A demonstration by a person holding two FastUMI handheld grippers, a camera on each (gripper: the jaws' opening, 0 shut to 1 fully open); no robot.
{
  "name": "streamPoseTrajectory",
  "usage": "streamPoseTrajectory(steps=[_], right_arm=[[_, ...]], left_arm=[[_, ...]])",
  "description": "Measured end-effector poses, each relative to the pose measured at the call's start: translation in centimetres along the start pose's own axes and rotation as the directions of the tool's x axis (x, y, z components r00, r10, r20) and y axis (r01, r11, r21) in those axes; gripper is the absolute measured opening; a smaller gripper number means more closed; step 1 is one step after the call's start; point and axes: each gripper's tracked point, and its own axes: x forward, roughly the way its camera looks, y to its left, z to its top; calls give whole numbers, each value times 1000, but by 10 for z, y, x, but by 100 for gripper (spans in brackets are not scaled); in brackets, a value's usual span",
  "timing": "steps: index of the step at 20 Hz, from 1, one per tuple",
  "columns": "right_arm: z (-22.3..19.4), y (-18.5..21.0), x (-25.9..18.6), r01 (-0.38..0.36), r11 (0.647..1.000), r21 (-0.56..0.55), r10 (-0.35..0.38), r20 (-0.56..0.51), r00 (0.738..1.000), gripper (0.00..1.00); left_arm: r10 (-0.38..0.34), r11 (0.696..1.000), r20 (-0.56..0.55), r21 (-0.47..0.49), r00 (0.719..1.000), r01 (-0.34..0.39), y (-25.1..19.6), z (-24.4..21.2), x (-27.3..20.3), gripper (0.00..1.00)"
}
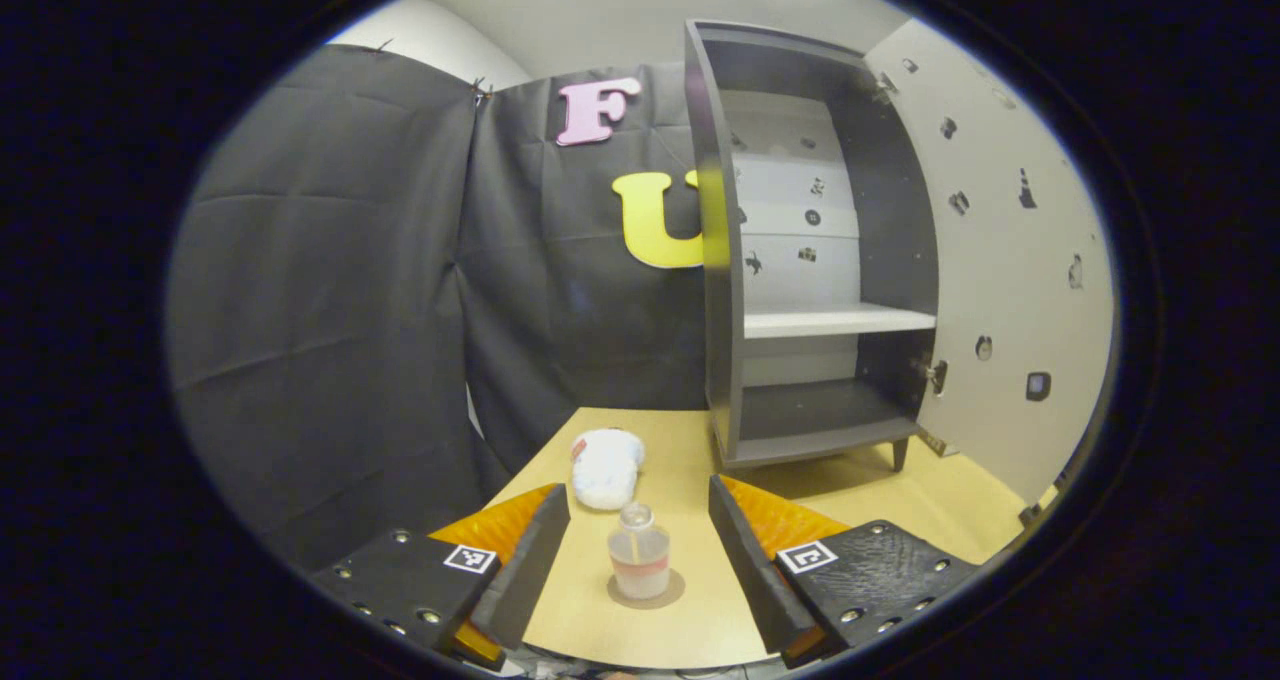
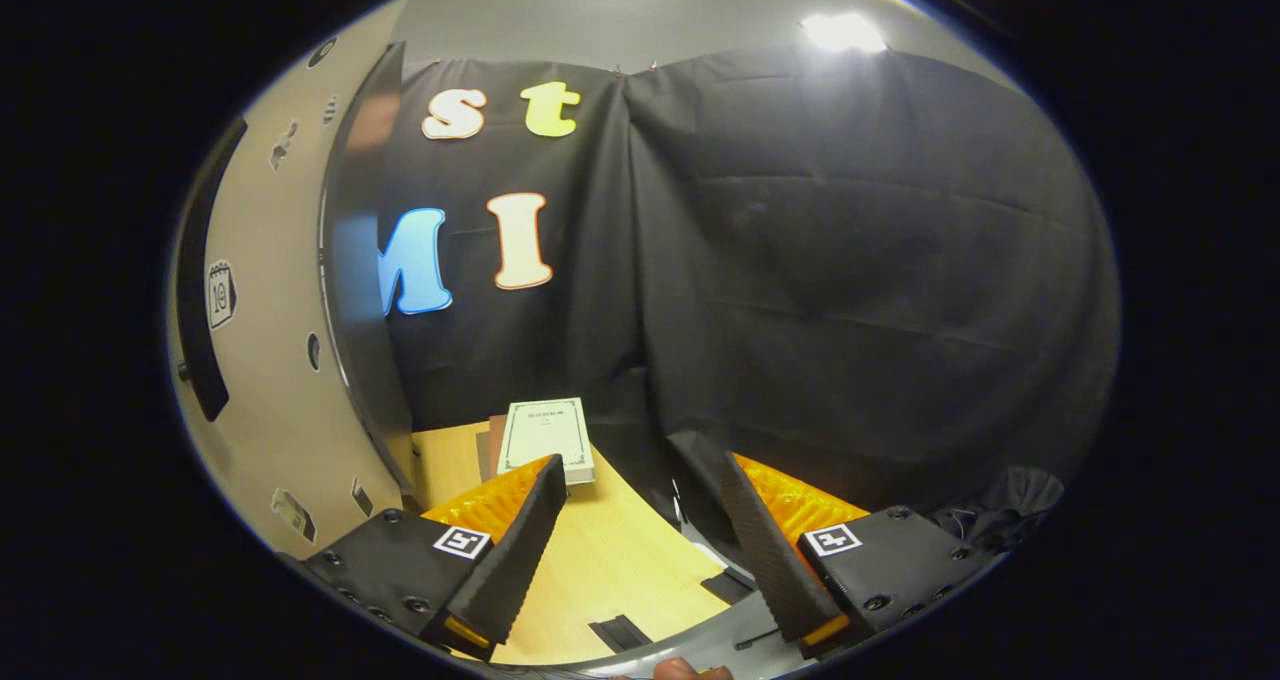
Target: Open the cabinet door with the right hand, grasp the bottle in the cabinet with the left hand and place it on the coaster, then close the cabinet door with the right hand.
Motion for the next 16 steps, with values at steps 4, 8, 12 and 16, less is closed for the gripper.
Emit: streamPoseTrajectory(steps=[4,8,12,16], right_arm=[[28,18,-12,-112,994,8,112,40,993,98],[54,41,-25,-243,970,2,242,79,967,98],[78,60,-35,-371,928,42,365,110,925,98],[105,84,-33,-505,861,59,497,120,860,93]], left_arm=[[43,999,17,7,999,-43,-15,36,-2,84],[52,995,6,-85,999,-51,-24,55,-10,87],[91,983,-27,-158,996,-94,-19,76,-24,86],[136,977,-23,-166,991,-137,-2,104,-31,84]])
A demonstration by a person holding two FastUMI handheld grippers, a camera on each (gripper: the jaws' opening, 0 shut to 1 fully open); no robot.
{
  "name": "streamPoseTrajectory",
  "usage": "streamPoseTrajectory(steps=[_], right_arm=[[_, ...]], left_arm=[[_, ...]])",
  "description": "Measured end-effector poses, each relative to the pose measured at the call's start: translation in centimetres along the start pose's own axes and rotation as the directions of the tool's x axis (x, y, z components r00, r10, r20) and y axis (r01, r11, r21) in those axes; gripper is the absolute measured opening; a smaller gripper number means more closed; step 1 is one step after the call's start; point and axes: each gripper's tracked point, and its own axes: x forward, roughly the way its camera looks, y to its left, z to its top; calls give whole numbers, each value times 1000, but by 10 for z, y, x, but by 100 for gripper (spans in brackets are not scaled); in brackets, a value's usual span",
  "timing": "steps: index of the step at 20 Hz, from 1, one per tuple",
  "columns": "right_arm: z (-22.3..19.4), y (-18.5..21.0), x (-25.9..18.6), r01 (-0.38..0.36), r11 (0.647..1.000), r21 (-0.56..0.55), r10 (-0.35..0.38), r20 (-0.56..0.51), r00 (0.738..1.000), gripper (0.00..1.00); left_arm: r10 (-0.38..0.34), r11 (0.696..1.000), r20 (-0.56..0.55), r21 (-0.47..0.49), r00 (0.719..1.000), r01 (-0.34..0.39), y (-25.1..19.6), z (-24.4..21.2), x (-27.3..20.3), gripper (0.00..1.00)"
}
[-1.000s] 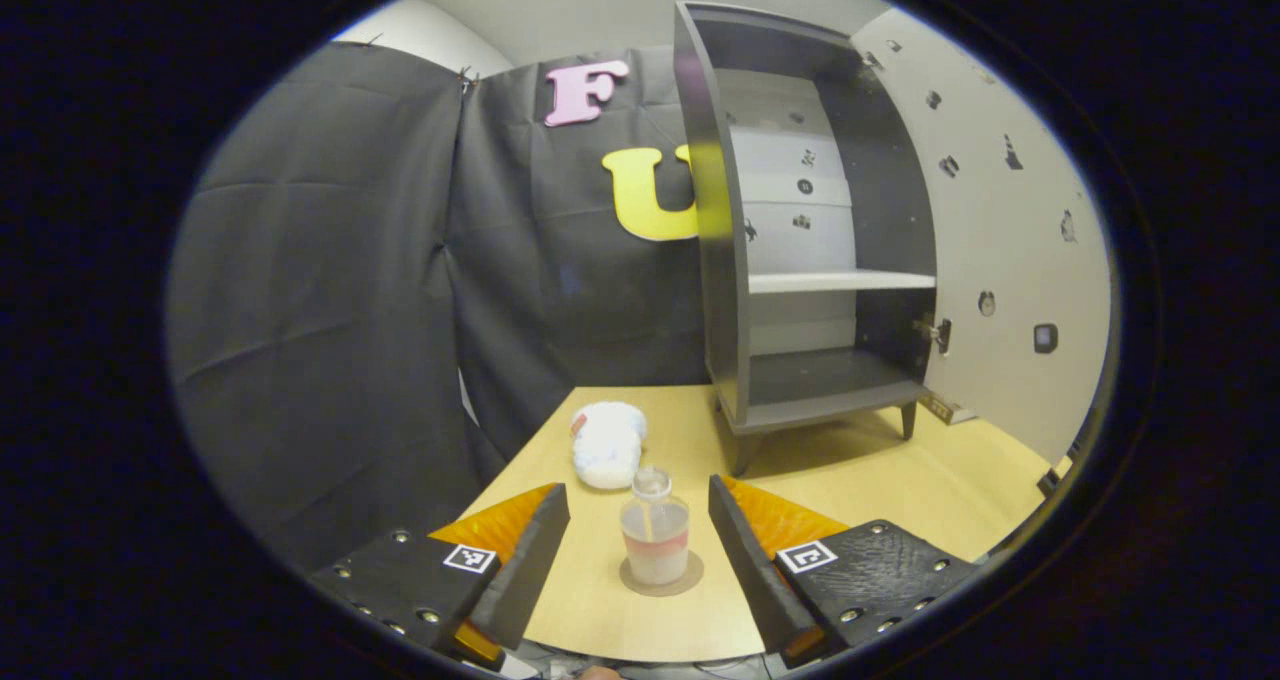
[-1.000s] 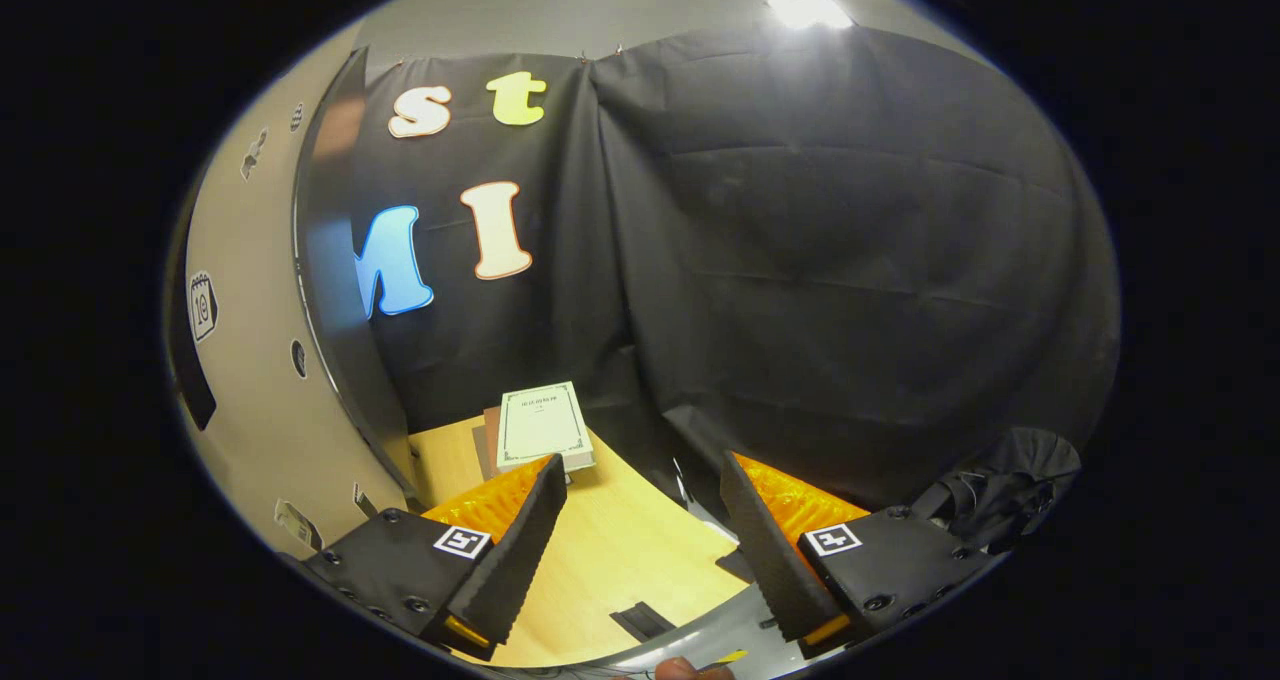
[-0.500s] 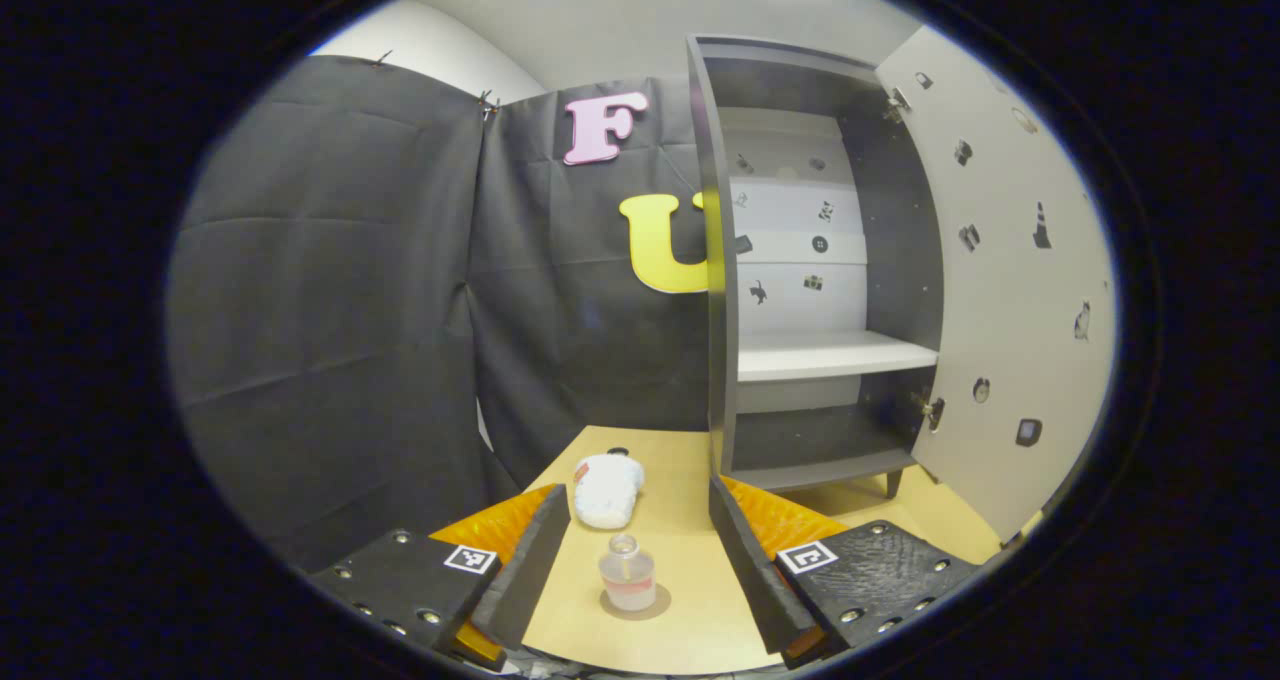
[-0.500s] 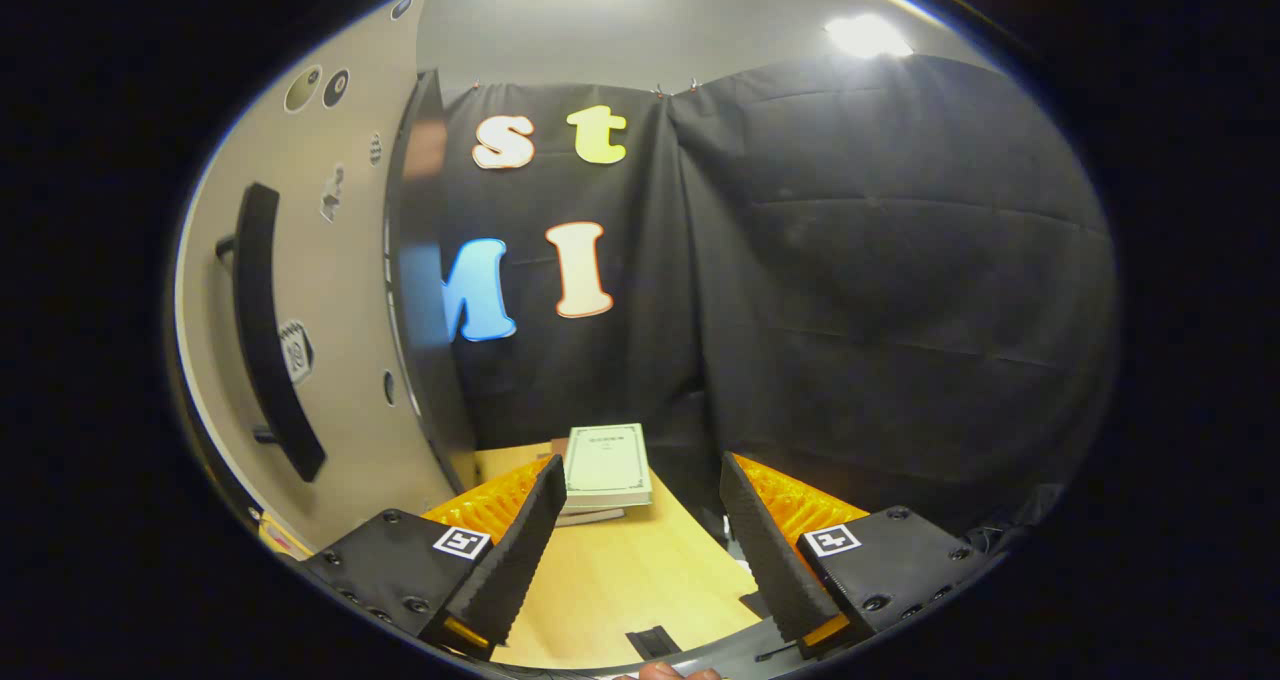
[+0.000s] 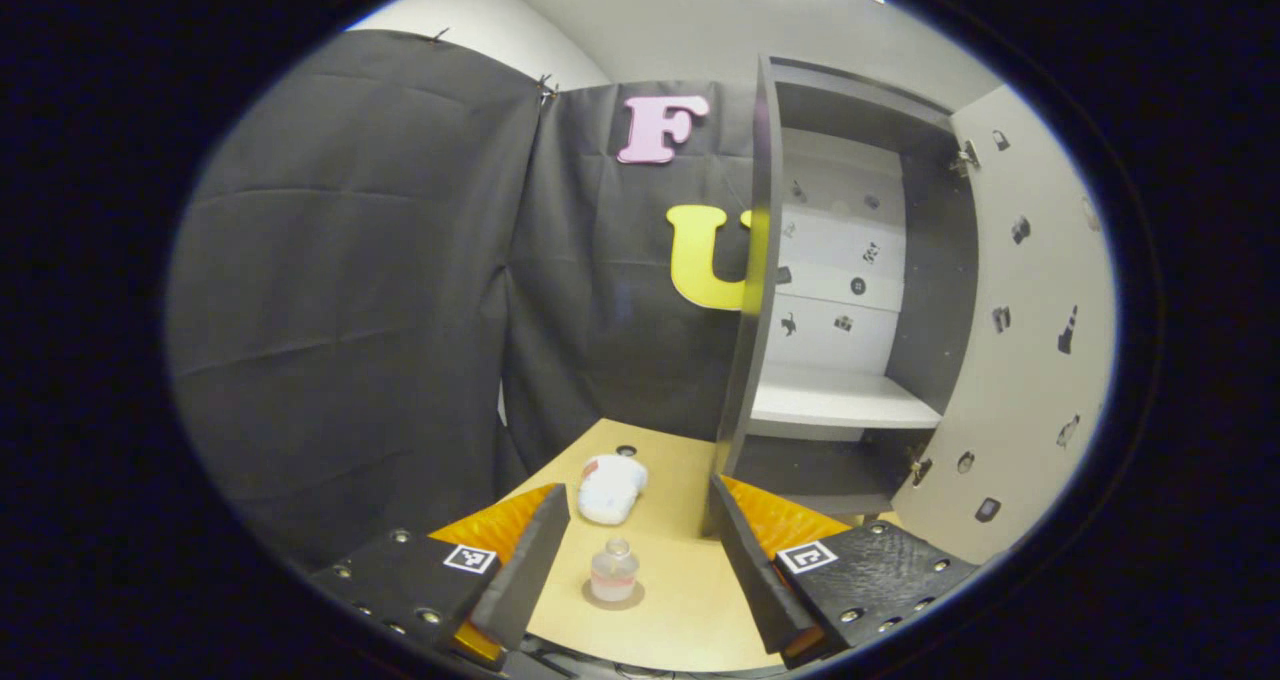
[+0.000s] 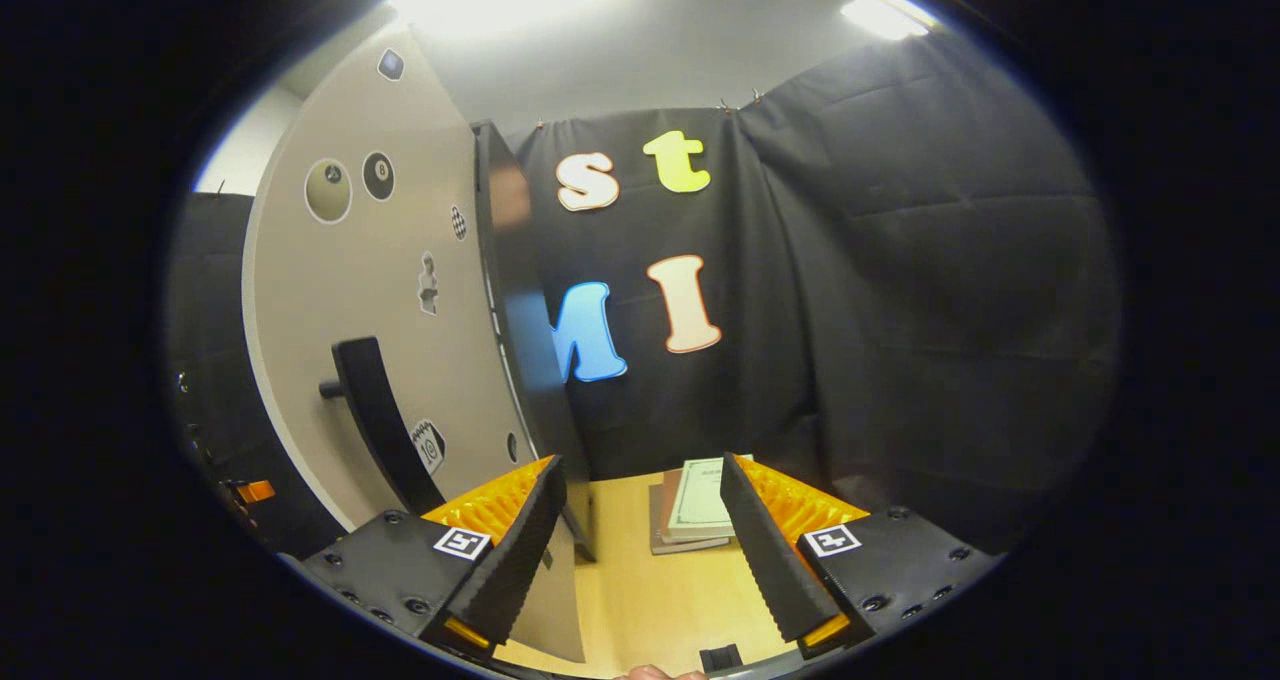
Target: Open the cabinet door with the right hand, grasp the bottle in the cabinet with the left hand and place it on the coaster, then close the cabinet door with the right hand.
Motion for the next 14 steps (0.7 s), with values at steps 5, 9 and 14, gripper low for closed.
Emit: streamPoseTrajectory(steps=[5,9,14], right_arm=[[23,29,-4,-93,995,-31,94,21,995,98],[26,44,-8,-93,995,-30,94,42,995,97],[31,54,-16,-9,996,-93,16,73,997,97]], left_arm=[[-11,1000,32,-13,999,12,6,35,0,84],[-2,1000,60,18,998,0,16,45,8,84],[-27,999,13,26,1000,26,22,23,25,84]])
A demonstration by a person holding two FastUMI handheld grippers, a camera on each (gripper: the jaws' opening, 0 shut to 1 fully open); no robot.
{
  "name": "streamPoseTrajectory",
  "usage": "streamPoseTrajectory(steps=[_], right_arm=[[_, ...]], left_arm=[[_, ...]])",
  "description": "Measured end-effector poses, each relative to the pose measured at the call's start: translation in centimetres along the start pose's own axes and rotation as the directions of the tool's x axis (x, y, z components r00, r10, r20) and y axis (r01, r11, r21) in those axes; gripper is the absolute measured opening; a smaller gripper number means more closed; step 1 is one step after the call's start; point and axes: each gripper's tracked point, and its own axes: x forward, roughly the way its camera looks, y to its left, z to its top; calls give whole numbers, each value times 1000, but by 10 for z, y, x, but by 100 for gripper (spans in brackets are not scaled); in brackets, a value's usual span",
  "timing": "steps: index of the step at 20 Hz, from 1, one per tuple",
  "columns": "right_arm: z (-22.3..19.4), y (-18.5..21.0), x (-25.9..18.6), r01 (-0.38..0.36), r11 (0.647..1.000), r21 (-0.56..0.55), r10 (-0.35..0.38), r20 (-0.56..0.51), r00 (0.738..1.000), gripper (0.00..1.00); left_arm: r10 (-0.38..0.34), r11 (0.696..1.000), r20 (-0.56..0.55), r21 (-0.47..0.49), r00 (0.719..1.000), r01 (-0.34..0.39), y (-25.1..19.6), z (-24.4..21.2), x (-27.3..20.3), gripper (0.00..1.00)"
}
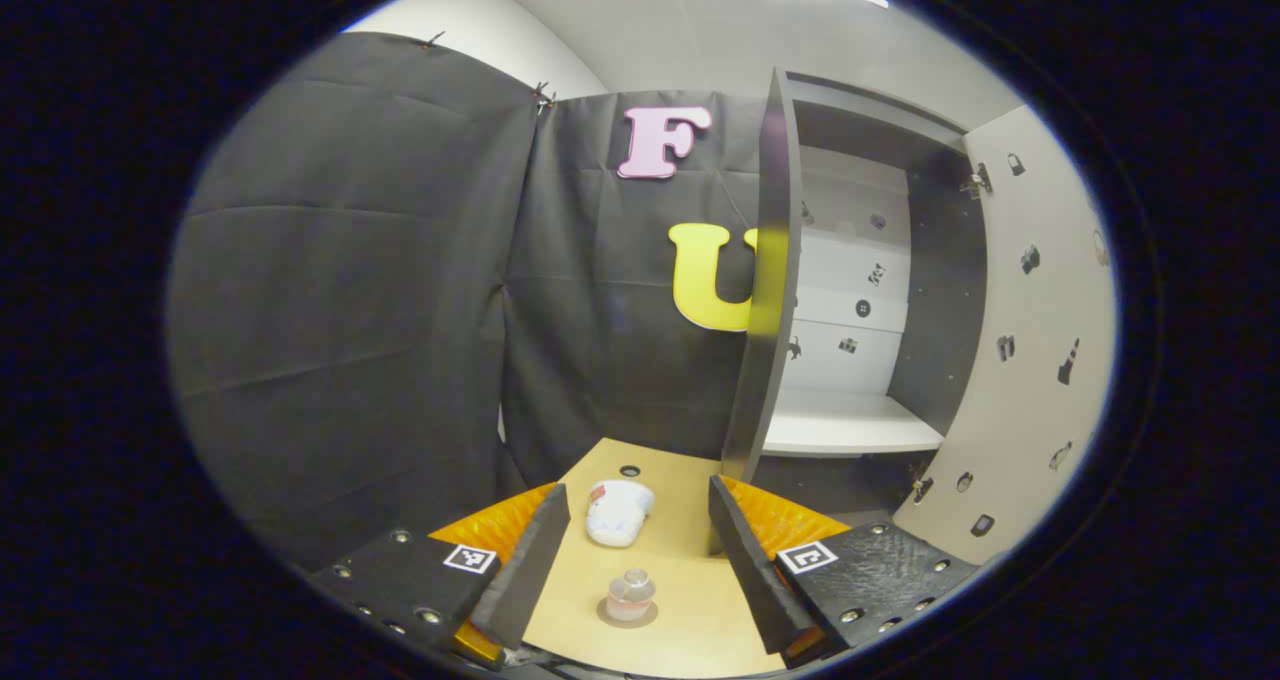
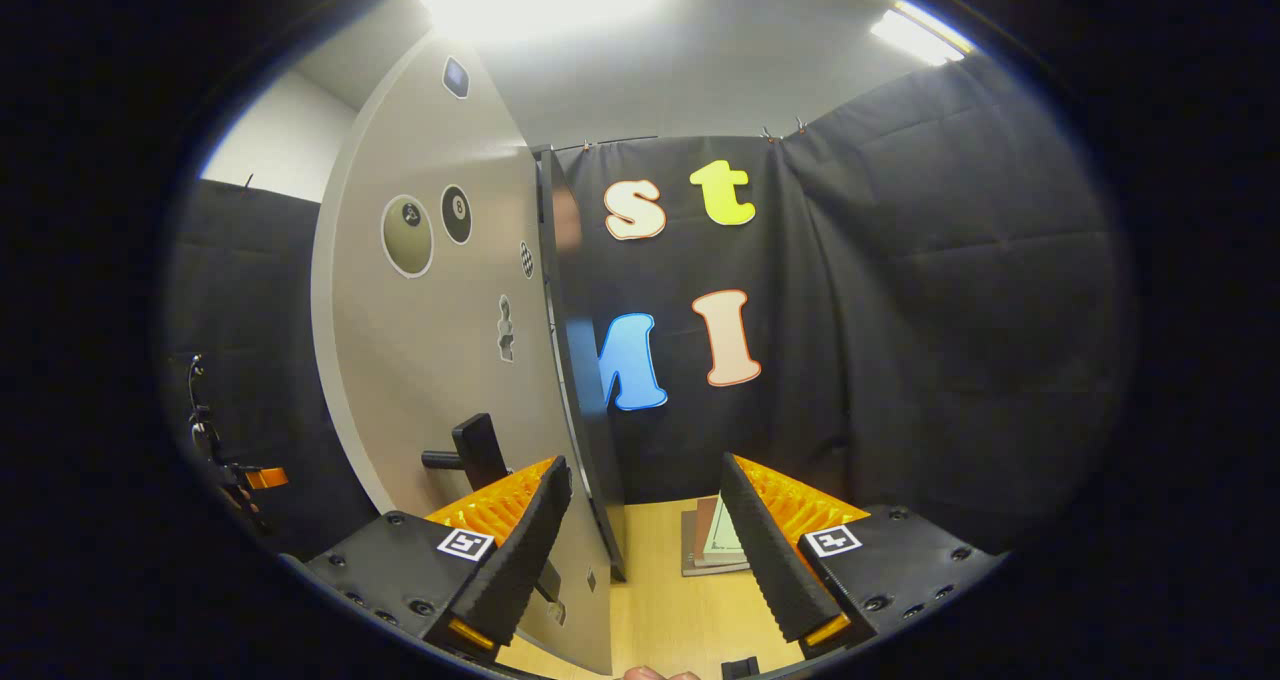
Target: Open the cabinet door with the right hand, grasp the bottle in the cabinet with the left hand and place it on the coaster, then close the cabinet door with the right hand.
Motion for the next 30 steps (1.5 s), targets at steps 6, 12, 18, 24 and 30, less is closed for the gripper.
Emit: streamPoseTrajectory(steps=[6,12,18,24,30], right_arm=[[-12,40,-4,2,1000,31,0,-49,999,97],[-14,94,-6,-44,999,20,45,-82,996,97],[-30,146,8,-113,991,79,122,-119,985,97],[-31,190,27,-129,989,76,138,-117,984,97],[-41,259,54,-198,976,86,207,-115,972,97]], left_arm=[[1,1000,-27,14,1000,-1,23,-8,14,84],[16,1000,-33,10,999,-16,61,-8,25,86],[0,998,-41,-61,999,-3,74,-17,43,85],[-18,999,-58,-32,998,16,85,-25,63,87],[-70,997,-44,-27,997,68,87,-18,80,84]])
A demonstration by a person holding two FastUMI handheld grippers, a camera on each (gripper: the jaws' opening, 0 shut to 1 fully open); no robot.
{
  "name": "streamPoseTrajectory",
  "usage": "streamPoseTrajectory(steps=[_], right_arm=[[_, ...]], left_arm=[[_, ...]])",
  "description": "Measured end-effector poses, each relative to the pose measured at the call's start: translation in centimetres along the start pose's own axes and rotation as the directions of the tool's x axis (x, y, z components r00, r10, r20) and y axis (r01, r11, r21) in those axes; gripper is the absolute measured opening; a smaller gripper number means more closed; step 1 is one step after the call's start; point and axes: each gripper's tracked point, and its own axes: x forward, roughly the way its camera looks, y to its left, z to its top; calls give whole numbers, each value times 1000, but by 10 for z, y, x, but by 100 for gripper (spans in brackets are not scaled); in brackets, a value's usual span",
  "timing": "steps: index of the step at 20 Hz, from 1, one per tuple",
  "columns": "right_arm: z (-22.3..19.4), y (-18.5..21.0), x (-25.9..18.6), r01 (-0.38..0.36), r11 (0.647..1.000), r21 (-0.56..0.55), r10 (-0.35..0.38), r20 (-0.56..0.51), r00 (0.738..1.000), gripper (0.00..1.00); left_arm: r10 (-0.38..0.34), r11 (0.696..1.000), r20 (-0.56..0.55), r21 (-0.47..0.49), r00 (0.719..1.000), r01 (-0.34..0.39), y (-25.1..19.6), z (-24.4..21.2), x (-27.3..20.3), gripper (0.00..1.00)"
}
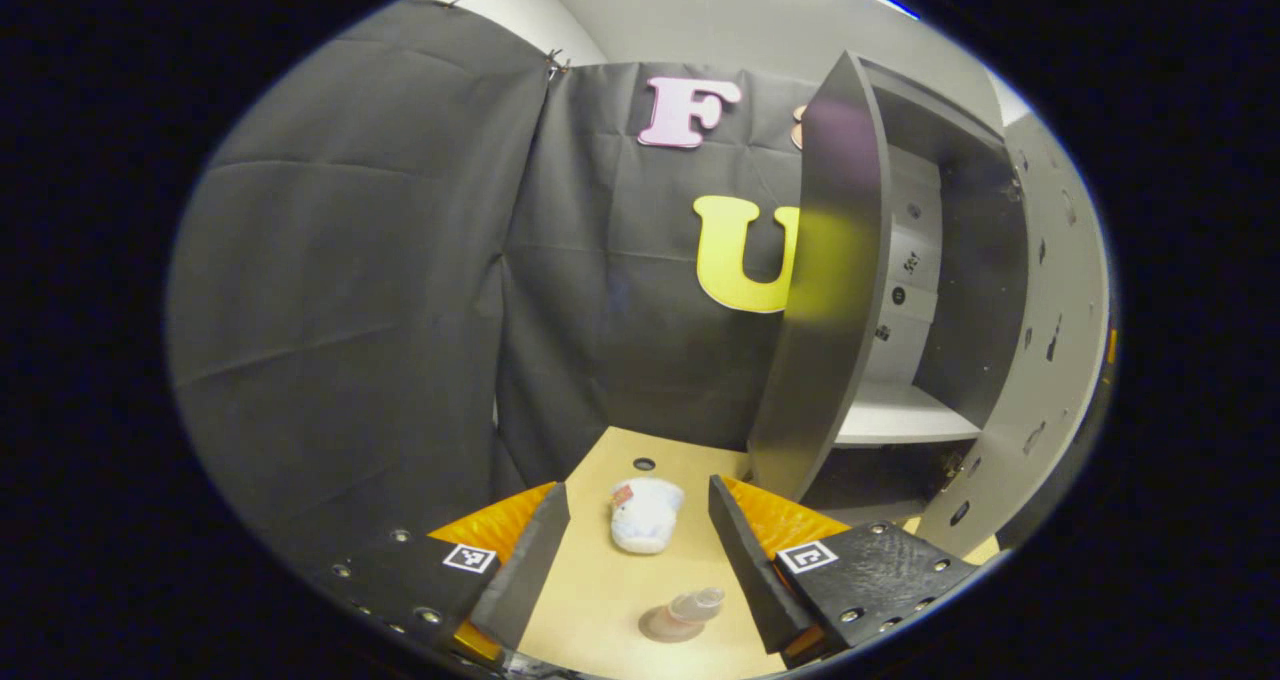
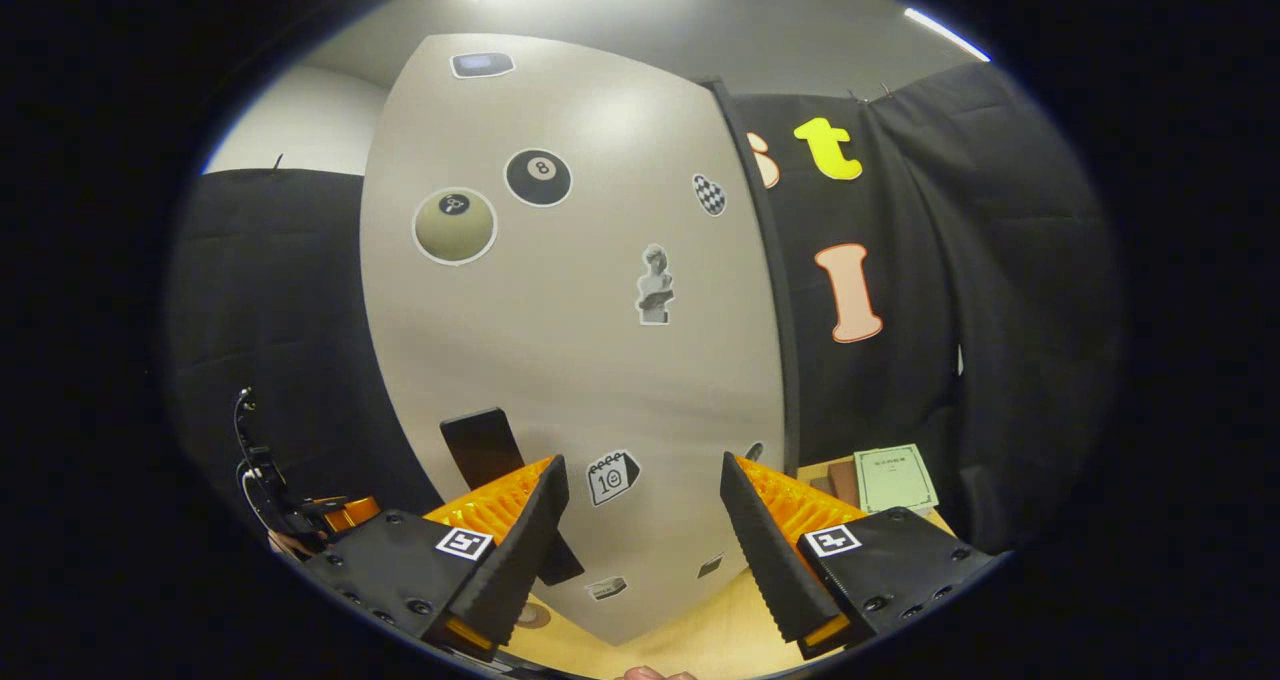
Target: Open the cabinet door with the right hand, grasp the bottle in the cabinet with the left hand and place it on the coaster, then close the cabinet door with the right hand.
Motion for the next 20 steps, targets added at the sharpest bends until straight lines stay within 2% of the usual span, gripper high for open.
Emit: streamPoseTrajectory(steps=[3,5,8,9,10,11,14,15,16,18,20], right_arm=[[-3,30,18,-47,999,9,47,-8,999,97],[-8,35,19,-36,999,-11,36,-13,999,97],[-10,28,15,18,999,-40,-18,-17,1000,97],[-11,23,12,39,998,-45,-39,-18,999,97],[-10,17,9,59,997,-47,-60,-15,998,91],[-11,8,7,81,996,-47,-82,-9,997,97],[-11,-24,-2,138,990,-25,-138,3,990,97],[-12,-34,-4,151,989,-12,-150,5,989,91],[-12,-46,-7,162,987,2,-162,10,987,97],[-9,-67,-12,158,987,41,-160,30,987,98],[-7,-83,-13,116,990,84,-119,38,992,97]], left_arm=[[-22,1000,7,23,1000,22,3,4,17,84],[-52,998,6,33,999,51,0,3,15,84],[-97,994,16,48,995,96,-7,2,18,84],[-111,993,34,46,993,109,-11,3,20,84],[-126,991,60,44,990,124,-15,8,20,85],[-148,989,80,43,986,145,-27,12,19,85],[-212,977,123,50,969,208,-63,27,12,86],[-223,974,129,60,966,217,-72,29,12,86],[-232,972,139,73,963,224,-82,32,11,86],[-248,967,164,106,955,233,-102,43,3,84],[-246,968,162,95,956,233,-124,49,-9,85]])
